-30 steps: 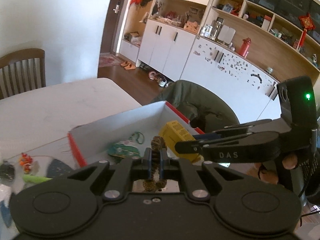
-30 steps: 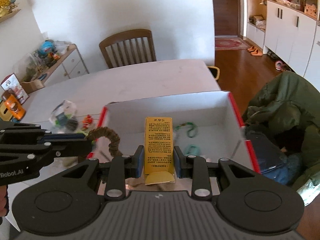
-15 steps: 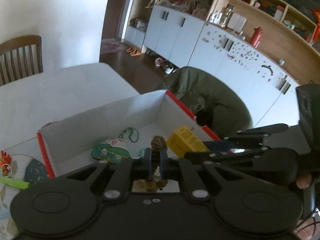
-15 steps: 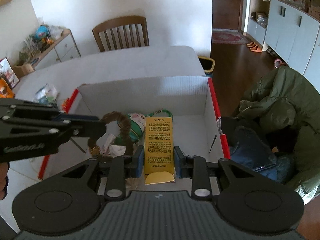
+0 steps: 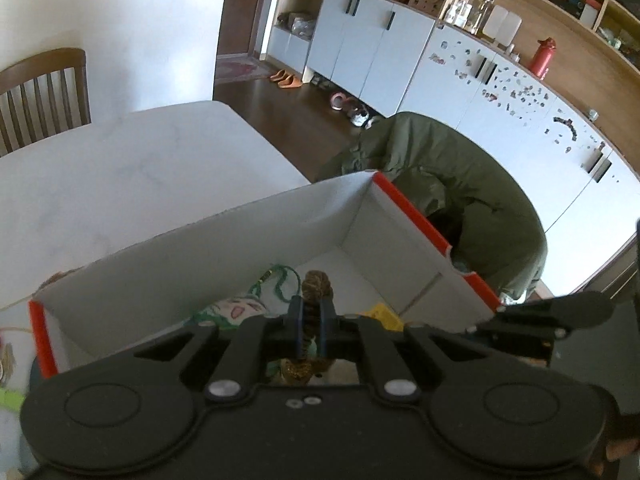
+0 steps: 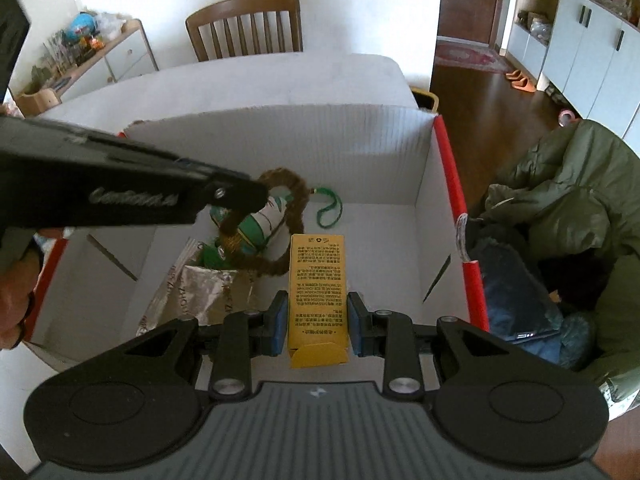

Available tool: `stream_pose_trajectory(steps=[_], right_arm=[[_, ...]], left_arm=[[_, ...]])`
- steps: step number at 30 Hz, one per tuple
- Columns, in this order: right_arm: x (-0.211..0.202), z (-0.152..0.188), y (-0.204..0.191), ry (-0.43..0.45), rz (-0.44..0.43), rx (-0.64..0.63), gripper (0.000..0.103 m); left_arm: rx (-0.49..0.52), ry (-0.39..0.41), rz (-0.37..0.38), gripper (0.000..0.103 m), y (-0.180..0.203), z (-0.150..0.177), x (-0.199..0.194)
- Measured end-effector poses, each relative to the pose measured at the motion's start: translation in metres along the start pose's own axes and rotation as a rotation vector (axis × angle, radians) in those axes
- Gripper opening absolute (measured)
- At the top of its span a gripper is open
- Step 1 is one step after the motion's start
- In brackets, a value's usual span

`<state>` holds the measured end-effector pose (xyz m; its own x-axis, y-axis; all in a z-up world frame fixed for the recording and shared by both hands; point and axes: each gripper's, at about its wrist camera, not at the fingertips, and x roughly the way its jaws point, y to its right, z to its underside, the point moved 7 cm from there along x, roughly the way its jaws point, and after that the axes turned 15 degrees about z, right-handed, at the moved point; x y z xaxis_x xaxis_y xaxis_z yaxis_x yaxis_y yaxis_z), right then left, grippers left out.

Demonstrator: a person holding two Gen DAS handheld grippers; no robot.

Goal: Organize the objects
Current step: 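Carry the bracelet and yellow box over the shoebox and lower them inside, then open both tools to release the bracelet and yellow box into the box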

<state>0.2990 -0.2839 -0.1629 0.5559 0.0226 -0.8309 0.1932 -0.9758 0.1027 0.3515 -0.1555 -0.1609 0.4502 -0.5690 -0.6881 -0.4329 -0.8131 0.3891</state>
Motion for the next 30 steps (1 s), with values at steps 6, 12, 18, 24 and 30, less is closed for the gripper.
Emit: stream_pose_trajectory(steps=[6, 12, 18, 24, 30], right_arm=[[0.015, 0.002, 0.0, -0.022, 0.012, -0.02, 0.03], [0.02, 0.001, -0.003, -0.027, 0.011, -0.033, 0.03], [0.021, 0.0, 0.0, -0.029, 0.008, -0.03, 0.03], [0.023, -0.004, 0.004, -0.03, 0.002, -0.023, 0.031], [0.022, -0.009, 0.007, -0.018, 0.003, -0.011, 0.031]], left_arm=[[0.011, -0.043, -0.017, 0.005, -0.004, -0.003, 0.024], [0.018, -0.08, -0.043, 0.005, -0.009, -0.005, 0.04], [0.012, -0.142, -0.096, 0.006, -0.023, -0.005, 0.053], [0.006, -0.185, -0.101, 0.009, -0.027, -0.002, 0.061], [-0.002, -0.208, -0.101, 0.018, -0.028, -0.002, 0.066]])
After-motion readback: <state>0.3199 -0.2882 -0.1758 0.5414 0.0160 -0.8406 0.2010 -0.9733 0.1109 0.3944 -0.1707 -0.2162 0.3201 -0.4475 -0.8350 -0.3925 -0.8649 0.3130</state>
